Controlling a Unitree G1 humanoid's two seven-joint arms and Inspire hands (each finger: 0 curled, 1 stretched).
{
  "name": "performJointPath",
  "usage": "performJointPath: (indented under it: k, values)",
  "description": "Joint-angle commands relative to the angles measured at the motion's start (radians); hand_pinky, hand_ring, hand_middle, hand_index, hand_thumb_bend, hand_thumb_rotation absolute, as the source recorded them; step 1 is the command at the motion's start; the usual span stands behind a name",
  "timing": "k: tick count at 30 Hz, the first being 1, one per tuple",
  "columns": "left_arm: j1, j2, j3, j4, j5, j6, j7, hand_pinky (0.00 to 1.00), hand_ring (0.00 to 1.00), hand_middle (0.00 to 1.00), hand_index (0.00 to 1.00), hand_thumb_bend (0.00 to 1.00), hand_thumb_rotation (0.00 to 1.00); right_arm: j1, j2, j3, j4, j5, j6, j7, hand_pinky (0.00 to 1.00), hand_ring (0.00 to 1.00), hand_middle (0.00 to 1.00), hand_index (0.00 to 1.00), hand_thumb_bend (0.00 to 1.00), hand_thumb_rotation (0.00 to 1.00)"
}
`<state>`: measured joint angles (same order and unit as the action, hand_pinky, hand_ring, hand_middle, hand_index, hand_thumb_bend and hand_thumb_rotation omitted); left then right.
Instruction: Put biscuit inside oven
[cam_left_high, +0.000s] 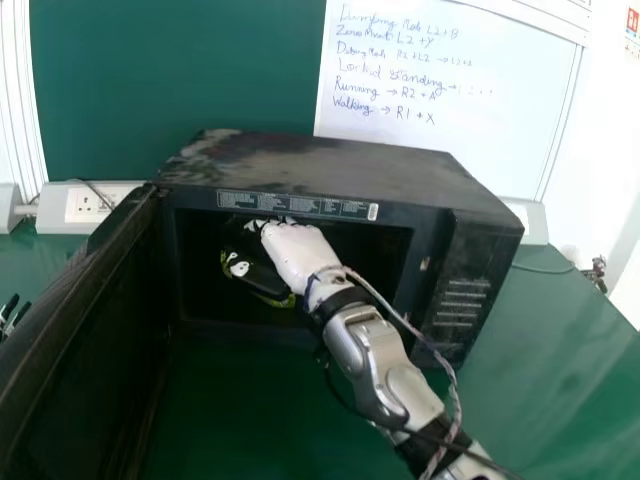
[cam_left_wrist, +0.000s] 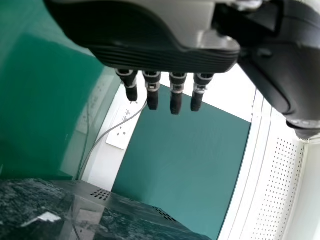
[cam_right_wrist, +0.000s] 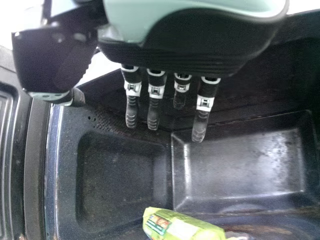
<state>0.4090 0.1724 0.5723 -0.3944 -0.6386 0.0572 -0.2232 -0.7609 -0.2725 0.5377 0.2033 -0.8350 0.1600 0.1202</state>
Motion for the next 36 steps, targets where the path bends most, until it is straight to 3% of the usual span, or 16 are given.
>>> performJointPath:
  k: [1, 8, 14, 22, 26, 29, 32, 36]
  values:
    - [-0.016, 0.005, -0.002, 0.007, 0.000, -0.011, -0.009, 0.82, 0.85, 0.87, 0.91, 0.82, 0.83, 0.025, -0.018, -0.018, -0.024, 0.000, -0.017, 0.006, 0.68, 0.81, 0.84, 0.80, 0.59, 0.39]
    - [-0.025, 0.009, -0.001, 0.024, 0.001, -0.016, -0.020, 0.83, 0.86, 0.87, 0.91, 0.83, 0.82, 0.080, -0.049, -0.043, -0.079, 0.005, -0.065, 0.011, 0.68, 0.80, 0.82, 0.79, 0.61, 0.37]
    - [-0.031, 0.008, -0.003, 0.032, 0.004, -0.021, -0.025, 0.82, 0.86, 0.87, 0.91, 0.82, 0.83, 0.125, -0.068, -0.066, -0.155, 0.012, -0.071, 0.053, 0.71, 0.81, 0.83, 0.80, 0.62, 0.43]
    - [-0.037, 0.005, -0.004, 0.039, 0.006, -0.020, -0.025, 0.82, 0.85, 0.86, 0.91, 0.81, 0.84, 0.185, -0.085, -0.117, -0.248, 0.051, -0.066, 0.128, 0.71, 0.81, 0.84, 0.82, 0.62, 0.43]
    - [-0.042, 0.003, -0.005, 0.050, 0.015, -0.032, -0.028, 0.81, 0.85, 0.86, 0.90, 0.81, 0.83, 0.217, -0.089, -0.166, -0.288, 0.127, -0.056, 0.180, 0.70, 0.78, 0.83, 0.83, 0.63, 0.42]
    - [-0.043, 0.002, -0.006, 0.054, 0.017, -0.037, -0.030, 0.81, 0.85, 0.86, 0.90, 0.80, 0.84, 0.239, -0.085, -0.215, -0.331, 0.206, -0.022, 0.239, 0.60, 0.72, 0.82, 0.85, 0.65, 0.40]
    - [-0.045, 0.005, -0.006, 0.061, 0.018, -0.039, -0.033, 0.81, 0.85, 0.86, 0.90, 0.79, 0.85, 0.255, -0.076, -0.265, -0.358, 0.295, 0.001, 0.276, 0.61, 0.73, 0.80, 0.84, 0.68, 0.32]
    - [-0.047, 0.010, -0.007, 0.066, 0.014, -0.033, -0.036, 0.81, 0.85, 0.87, 0.91, 0.80, 0.86, 0.269, -0.077, -0.308, -0.403, 0.385, 0.049, 0.323, 0.62, 0.74, 0.80, 0.84, 0.69, 0.30]
